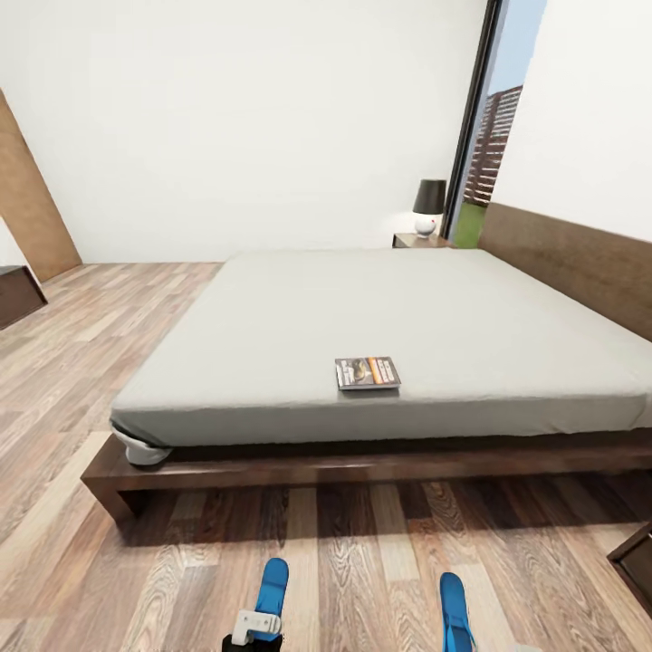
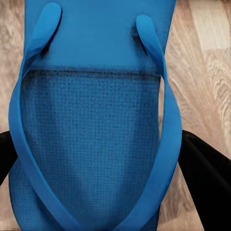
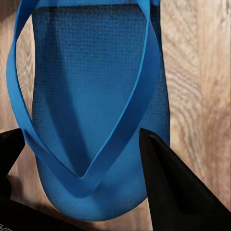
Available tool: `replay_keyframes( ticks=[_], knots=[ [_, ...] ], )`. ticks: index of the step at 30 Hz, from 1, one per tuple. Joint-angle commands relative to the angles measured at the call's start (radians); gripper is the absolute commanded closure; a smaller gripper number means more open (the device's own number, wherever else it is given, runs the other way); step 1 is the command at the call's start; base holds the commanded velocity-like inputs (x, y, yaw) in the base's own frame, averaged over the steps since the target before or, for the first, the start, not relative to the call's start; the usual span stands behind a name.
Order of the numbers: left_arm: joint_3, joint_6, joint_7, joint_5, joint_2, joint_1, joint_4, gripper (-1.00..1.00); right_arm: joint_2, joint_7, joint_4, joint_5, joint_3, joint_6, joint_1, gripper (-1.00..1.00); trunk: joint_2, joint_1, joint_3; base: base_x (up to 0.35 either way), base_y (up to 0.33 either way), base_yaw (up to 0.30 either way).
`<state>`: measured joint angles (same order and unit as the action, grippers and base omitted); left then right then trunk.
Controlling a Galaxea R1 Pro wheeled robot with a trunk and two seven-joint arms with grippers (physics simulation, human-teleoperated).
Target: In the bedroom, move the book from the bed onto either nightstand, and place the two sandals side by side next to the bed.
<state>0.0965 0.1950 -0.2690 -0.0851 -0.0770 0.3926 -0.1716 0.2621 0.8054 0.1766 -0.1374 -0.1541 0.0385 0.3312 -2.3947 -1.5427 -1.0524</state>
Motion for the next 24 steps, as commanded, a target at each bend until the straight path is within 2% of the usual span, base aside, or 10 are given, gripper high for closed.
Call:
replay_keyframes(
  ticks=[1, 21, 24],
  knots=[
    [0.008, 0.004, -0.001, -0.009, 0.000, 0.001, 0.002, 1.00, 0.000, 0.001, 0.000, -0.005, -0.002, 0.004, 0.000, 1.00, 0.000, 0.000, -0.001, 0.000, 0.000, 0.273],
    [0.006, 0.004, -0.001, -0.009, 0.002, 0.002, 0.001, 1.00, 0.008, -0.001, 0.000, -0.011, -0.004, 0.004, 0.000, 1.00, 0.000, 0.000, 0.000, 0.000, 0.000, 0.018],
    [0.001, -0.002, 0.015, -0.014, 0.006, 0.003, -0.019, 1.00, 0.009, -0.001, 0.000, -0.011, -0.004, 0.003, 0.000, 1.00, 0.000, 0.000, 0.000, 0.000, 0.000, 0.000]
  ],
)
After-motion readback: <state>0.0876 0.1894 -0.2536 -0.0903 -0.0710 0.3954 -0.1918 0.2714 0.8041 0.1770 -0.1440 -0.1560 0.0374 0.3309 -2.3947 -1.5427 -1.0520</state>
